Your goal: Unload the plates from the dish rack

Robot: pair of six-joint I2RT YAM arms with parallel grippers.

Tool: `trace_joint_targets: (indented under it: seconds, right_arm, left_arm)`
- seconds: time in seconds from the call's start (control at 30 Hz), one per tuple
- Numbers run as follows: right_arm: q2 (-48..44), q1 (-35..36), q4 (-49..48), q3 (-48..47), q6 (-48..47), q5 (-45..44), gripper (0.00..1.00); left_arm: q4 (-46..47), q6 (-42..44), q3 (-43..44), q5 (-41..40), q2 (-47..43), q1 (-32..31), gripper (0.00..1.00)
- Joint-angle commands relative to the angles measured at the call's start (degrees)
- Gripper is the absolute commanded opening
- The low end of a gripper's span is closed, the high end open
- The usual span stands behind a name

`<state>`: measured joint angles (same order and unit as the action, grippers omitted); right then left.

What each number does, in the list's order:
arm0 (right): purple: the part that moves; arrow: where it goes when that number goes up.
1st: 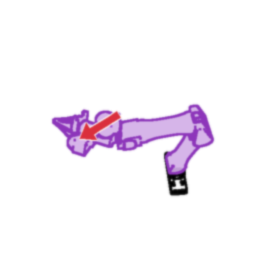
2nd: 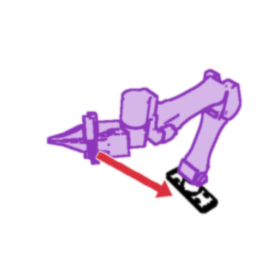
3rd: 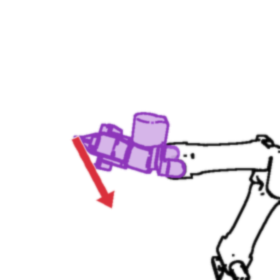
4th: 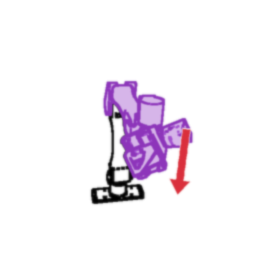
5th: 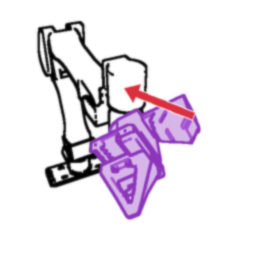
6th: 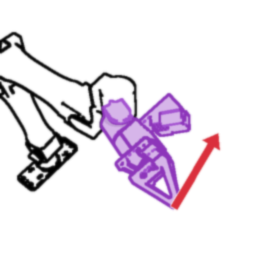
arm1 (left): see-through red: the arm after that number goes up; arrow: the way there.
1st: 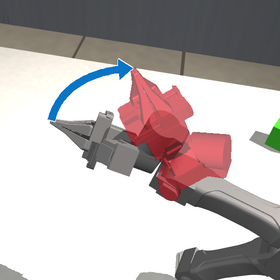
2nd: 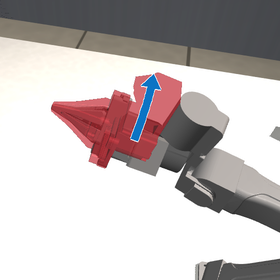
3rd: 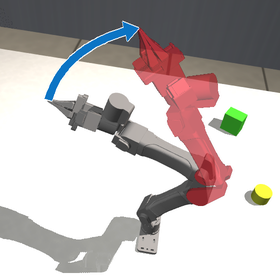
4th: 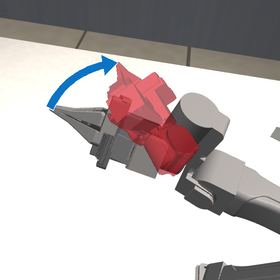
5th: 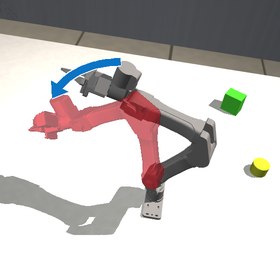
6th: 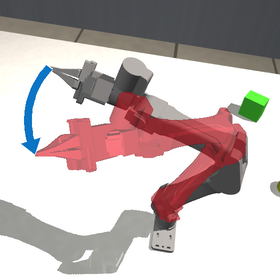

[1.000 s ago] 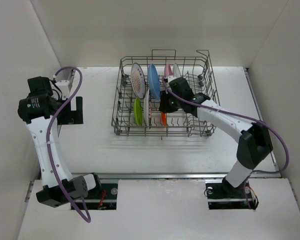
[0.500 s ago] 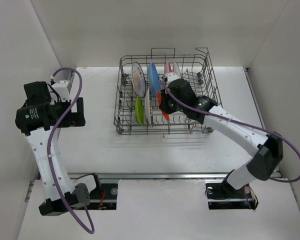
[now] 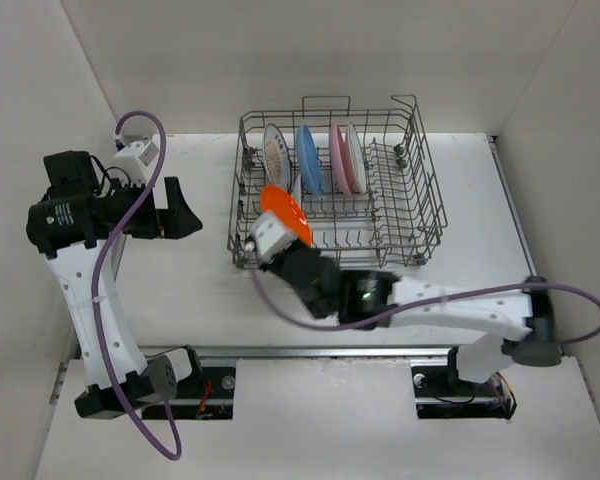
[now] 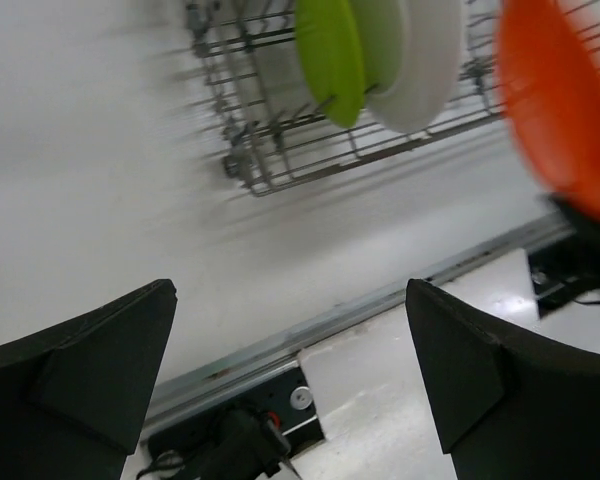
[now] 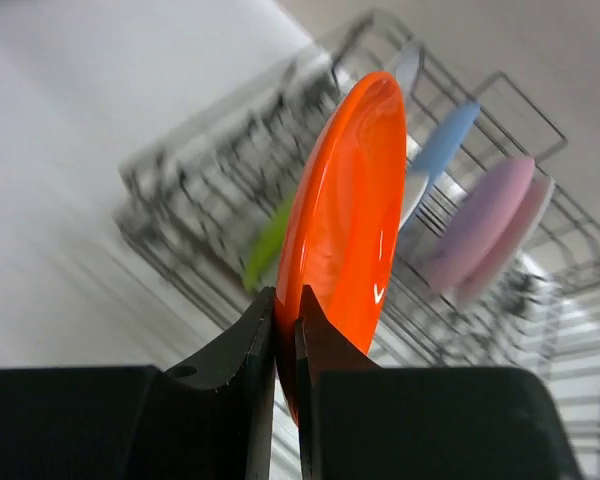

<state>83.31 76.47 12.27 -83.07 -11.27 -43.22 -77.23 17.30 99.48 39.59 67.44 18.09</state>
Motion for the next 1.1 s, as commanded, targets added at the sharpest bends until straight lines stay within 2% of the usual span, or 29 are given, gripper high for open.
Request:
trace_joint_targets:
  seconds: [0.0,0.1,0.2,0.3,0.5,0.7,0.8,0.87,1.07]
  right_arm:
    - [9.39,4.03,-11.18,9.05,-15.77,-26.89,0.0]
    - [12.39,7.11,-14.2,9.51,-17.13,-29.54,0.0]
    - [14.51,10.18,-15.96,6.27,-16.42,-32.09,0.0]
    - [17.93,11.25,-15.96,3.88,-17.2,-32.1,0.0]
    - [23.57,14.15,-20.26,2.3,-25.28,-33.33,0.0]
    - [27.17,16.69,-23.61,0.63,-29.68,-33.85,0.0]
    - [27.17,17.22,-28.09,-0.07,-34.34,-33.86,0.0]
    - [27.7,17.84,-28.09,-1.03,-35.48,-33.86,0.0]
    - [30.6,17.84,-33.54,-3.76,-41.2,-33.33,0.0]
  left_arm:
    - [-8.89,4.91,-0.43,15.41,2.43,0.02,0.99]
    - [-7.33,4.33,0.36,17.89,2.43,0.02,0.99]
    - [-2.68,0.11,-4.53,16.05,1.73,0.02,0.99]
    - [-2.66,0.1,-6.93,14.9,2.69,0.02,0.99]
    - [-6.96,3.71,-6.93,13.05,6.91,-0.6,0.99]
    - [-8.29,9.41,-4.91,17.36,6.39,-1.65,0.99]
    - [-9.07,10.12,-5.52,14.47,7.08,-3.31,0.99]
    - [-12.31,13.45,-6.14,13.85,8.84,-5.07,0.95]
    - [-11.01,14.25,-10.18,8.31,8.15,-6.92,0.93]
